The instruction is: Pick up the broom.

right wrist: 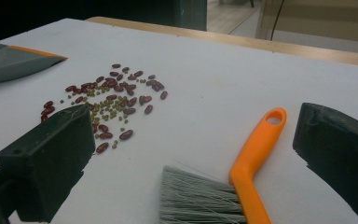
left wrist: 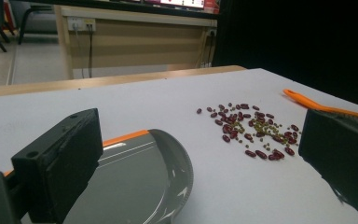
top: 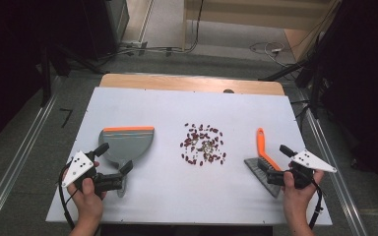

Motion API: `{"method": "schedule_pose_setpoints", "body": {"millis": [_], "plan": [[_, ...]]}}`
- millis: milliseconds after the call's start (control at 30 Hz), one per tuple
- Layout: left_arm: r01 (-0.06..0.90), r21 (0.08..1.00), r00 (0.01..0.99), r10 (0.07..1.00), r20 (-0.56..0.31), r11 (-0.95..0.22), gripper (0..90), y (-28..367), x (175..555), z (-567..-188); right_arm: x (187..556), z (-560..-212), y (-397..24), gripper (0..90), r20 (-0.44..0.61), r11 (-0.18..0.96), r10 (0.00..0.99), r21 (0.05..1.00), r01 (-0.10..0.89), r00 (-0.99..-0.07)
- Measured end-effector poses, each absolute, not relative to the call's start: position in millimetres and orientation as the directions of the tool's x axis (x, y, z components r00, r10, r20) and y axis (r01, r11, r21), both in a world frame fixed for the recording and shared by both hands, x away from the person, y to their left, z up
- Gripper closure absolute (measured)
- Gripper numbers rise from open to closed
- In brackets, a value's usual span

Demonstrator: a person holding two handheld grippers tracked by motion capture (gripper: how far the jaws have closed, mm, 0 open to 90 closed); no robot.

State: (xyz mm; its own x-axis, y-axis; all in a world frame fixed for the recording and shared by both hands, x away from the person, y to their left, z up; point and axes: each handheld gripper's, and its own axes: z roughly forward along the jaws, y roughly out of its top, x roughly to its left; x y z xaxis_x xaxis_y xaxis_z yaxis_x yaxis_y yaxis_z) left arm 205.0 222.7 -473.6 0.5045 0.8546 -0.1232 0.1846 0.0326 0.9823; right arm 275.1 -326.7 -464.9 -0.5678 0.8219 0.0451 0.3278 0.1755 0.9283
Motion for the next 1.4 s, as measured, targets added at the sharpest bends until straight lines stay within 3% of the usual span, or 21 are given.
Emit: {"method": "schedule_pose_setpoints", "body": {"millis": [700,900,1100,1200,1300,1400], "plan": [[0.187,0.982,0.499,0.859,-0.117,0.025,0.0,223.1,208.6,-474.1,297.5,-418.5,-318.1,0.0,0.027,0.187,0.841,0.923,0.336,-0.541],[0.187,0.982,0.501,0.857,-0.119,0.027,0.0,221.6,209.4,-474.2,323.0,-397.7,-315.3,0.0,0.044,0.188,0.861,0.898,0.397,-0.507],[0.189,0.982,0.504,0.856,-0.118,0.024,0.0,222.0,209.4,-474.9,336.9,-401.5,-314.4,0.0,0.071,0.201,0.862,0.86,0.468,-0.502],[0.191,0.981,0.51,0.853,-0.115,0.018,0.0,222.2,209.2,-475.3,346.6,-413.6,-309.0,8.1,0.049,0.242,0.877,0.815,0.527,-0.478],[0.192,0.981,0.511,0.852,-0.113,0.015,0.0,221.9,208.3,-474.9,350.7,-422.4,-305.6,27.2,0.05,0.229,0.907,0.775,0.589,-0.418],[0.193,0.981,0.513,0.851,-0.112,0.013,0.0,221.9,207.6,-474.7,354.3,-430.8,-307.8,37.7,0.076,0.213,0.917,0.735,0.644,-0.391]]}}
